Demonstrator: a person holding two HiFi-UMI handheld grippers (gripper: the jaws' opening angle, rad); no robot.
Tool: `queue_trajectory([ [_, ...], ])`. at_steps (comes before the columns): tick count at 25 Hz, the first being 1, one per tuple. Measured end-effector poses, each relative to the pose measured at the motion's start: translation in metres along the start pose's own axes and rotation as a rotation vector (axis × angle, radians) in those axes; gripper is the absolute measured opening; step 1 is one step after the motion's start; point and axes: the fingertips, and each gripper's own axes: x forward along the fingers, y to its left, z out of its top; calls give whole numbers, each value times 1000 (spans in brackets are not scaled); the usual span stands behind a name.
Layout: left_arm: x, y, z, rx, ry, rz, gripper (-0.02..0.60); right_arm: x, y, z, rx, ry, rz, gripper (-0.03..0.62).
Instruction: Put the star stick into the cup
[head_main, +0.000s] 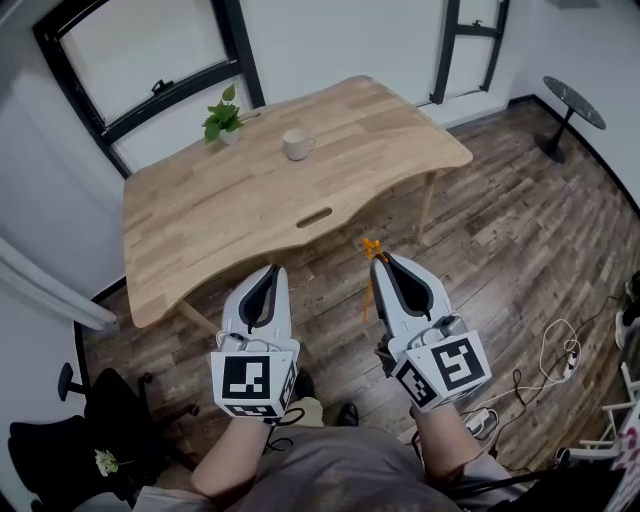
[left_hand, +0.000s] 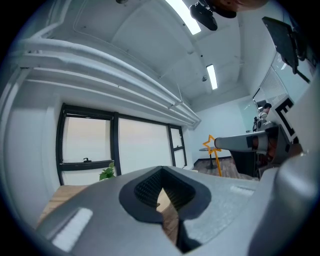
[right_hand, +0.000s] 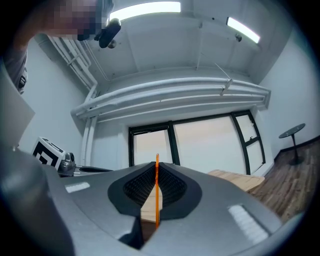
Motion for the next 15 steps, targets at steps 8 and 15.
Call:
queue_trajectory([
  [8, 46, 36, -11, -30, 0, 14, 0, 49, -14, -18, 3, 34, 10, 43],
  [15, 98, 76, -13, -45, -2, -14, 0, 119, -25, -17, -10, 36, 4, 43],
])
